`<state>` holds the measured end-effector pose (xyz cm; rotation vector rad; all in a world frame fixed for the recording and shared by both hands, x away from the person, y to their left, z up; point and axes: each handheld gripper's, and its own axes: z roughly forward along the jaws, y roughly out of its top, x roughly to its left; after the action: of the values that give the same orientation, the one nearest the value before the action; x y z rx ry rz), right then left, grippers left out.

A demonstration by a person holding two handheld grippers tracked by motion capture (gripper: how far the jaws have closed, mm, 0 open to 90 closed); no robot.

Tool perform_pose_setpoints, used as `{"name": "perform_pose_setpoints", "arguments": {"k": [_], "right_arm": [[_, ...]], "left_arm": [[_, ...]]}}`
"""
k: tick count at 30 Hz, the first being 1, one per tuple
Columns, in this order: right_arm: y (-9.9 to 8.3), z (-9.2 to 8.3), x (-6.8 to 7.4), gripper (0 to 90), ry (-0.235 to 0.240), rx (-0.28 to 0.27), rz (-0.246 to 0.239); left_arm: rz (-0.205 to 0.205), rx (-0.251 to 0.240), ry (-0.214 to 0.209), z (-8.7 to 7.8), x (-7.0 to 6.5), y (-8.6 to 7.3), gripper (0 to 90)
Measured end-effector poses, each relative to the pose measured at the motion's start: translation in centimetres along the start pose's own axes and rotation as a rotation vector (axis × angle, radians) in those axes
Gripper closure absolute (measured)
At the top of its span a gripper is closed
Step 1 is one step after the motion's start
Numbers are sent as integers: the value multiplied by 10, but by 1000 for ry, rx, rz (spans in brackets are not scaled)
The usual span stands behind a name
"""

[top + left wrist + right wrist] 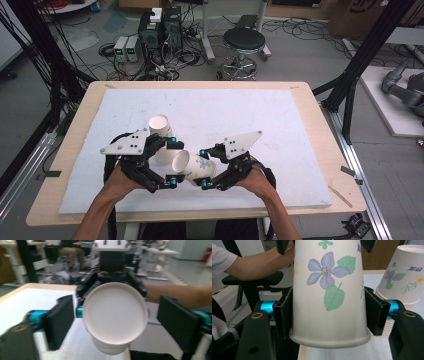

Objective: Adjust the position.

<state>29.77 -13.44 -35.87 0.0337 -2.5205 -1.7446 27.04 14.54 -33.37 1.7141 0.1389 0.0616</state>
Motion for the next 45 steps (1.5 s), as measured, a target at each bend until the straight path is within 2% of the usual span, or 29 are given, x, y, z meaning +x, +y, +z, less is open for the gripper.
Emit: {"name": "perform_pose_setpoints", "arguments": {"k": [1,2,8,10,12,13,14,15,16,17,18,19,20,21,22,23,27,28,29,30,31,32,33,34,36,39,40,45], "right_arm": [[0,0,0,346,0,0,0],[0,-1,0,346,-4,4,4],[0,-1,-1,343,-9,34,17],[0,-1,-1,343,-12,38,19],[0,-2,0,345,-10,53,30],[0,-3,0,345,-11,67,46],[3,-4,0,347,-19,99,48],[3,-4,0,347,-19,99,48],[6,-5,1,347,-31,136,59],[9,-5,1,347,-34,160,60],[12,-5,1,348,-35,189,57],[12,-5,1,348,-35,189,57],[18,-4,2,347,-39,248,58],[18,-4,2,347,-39,248,58],[24,-3,2,347,-49,324,54],[24,-3,2,347,-49,324,54],[36,-1,1,347,-62,459,49],[41,1,0,347,-66,525,45],[41,1,0,347,-66,525,45],[44,2,-1,347,-73,582,48],[44,2,-1,347,-73,582,48],[47,5,-4,347,-79,644,30],[47,5,-4,347,-79,644,30],[49,7,-5,347,-81,699,36],[52,9,-6,348,-81,759,36],[54,12,-7,348,-74,789,30],[57,14,-8,347,-76,818,19],[61,16,-8,348,-66,836,14]], "left_arm": [[4,5,5,0,1,0,130],[-1,2,16,-2,1,-1,88],[11,17,21,-6,1,0,88],[15,40,10,-8,0,2,89],[25,83,17,-11,-1,4,89],[25,110,17,-12,0,5,89],[25,179,22,-13,1,6,89],[25,179,22,-13,1,6,89],[29,216,23,-14,1,7,89],[41,282,22,-14,3,8,89],[37,302,25,-14,3,8,91],[37,302,25,-14,3,8,92],[48,369,37,-12,4,9,92],[48,369,37,-12,4,9,94],[57,400,47,-11,4,10,97],[59,424,54,-9,4,10,97],[58,520,67,-2,7,11,105],[63,544,68,0,9,11,107],[59,566,73,2,10,11,107],[61,604,74,6,12,11,111],[61,604,74,6,12,11,112],[55,629,73,9,14,10,115],[55,629,73,9,14,10,115],[48,647,74,11,15,10,115],[33,705,66,16,18,7,115],[28,730,68,19,19,5,115],[27,741,63,20,20,5,116],[27,773,63,26,21,4,118]]}}
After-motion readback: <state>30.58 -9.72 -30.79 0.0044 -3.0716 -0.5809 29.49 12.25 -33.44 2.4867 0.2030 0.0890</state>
